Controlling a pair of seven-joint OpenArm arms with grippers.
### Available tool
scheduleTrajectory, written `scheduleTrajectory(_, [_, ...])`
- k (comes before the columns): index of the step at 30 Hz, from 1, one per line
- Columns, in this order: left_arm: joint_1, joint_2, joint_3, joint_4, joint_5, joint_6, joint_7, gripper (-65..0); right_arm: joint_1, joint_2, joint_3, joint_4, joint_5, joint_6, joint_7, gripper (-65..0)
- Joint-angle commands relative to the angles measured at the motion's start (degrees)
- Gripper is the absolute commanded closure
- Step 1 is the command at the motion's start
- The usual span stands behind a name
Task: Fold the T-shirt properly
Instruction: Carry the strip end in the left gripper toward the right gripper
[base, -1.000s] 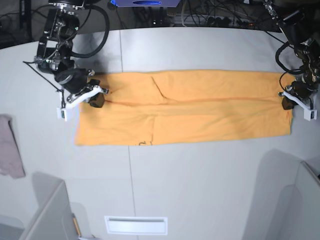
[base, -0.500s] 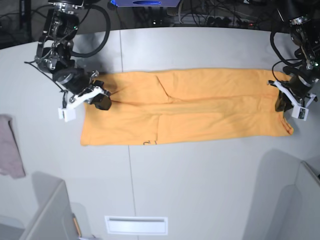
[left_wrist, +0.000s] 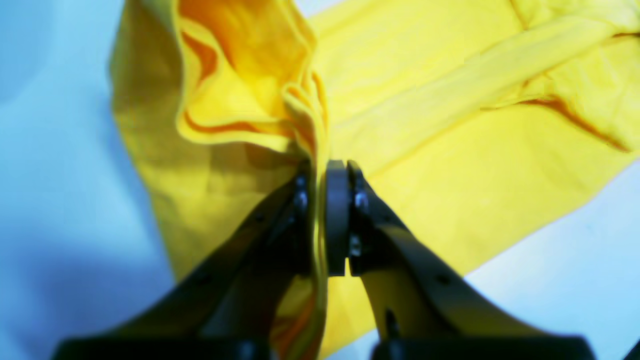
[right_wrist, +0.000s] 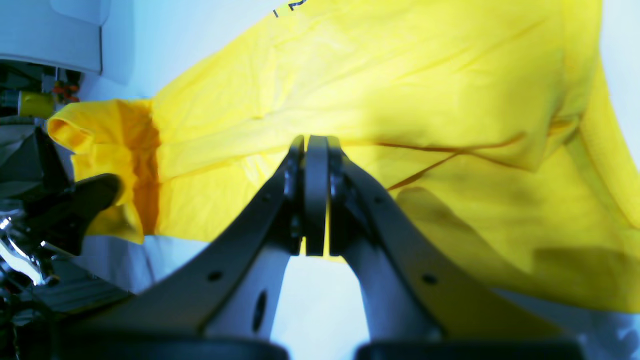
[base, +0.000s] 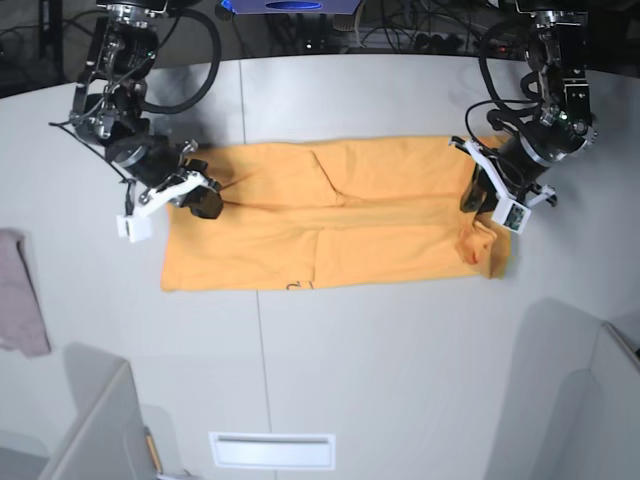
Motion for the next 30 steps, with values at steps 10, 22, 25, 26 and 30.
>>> scheduleTrajectory(10, [-4.49, 4.2, 6.04, 0.63, -0.92, 1.04, 2.18, 0.0, 0.37, 0.3, 0.2, 0.77, 1.06, 0.26, 0.88, 0.0])
scheduleTrajectory(22, [-8.36, 9.56, 7.44, 0.37, -0.83, 1.04, 5.52, 0.0, 0.55, 0.3, 0.2, 0.77, 1.06, 0.17, 0.88, 0.0])
scheduleTrajectory(25, [-8.62, 9.39, 10.7, -1.39, -0.83, 1.21, 5.52, 0.0, 0.72, 0.3, 0.2, 0.77, 1.06, 0.08, 0.88, 0.0])
scheduleTrajectory(26, [-8.89, 9.56, 11.31, -1.74, -0.83, 2.18, 5.52, 0.0, 0.72, 0.3, 0.2, 0.77, 1.06, -0.01, 0.88, 0.0])
scheduleTrajectory(30, [-10.29, 9.56, 14.3, -4.29, -1.18, 6.84, 5.43, 0.0, 0.72, 0.3, 0.2, 0.77, 1.06, -0.01, 0.88, 0.0])
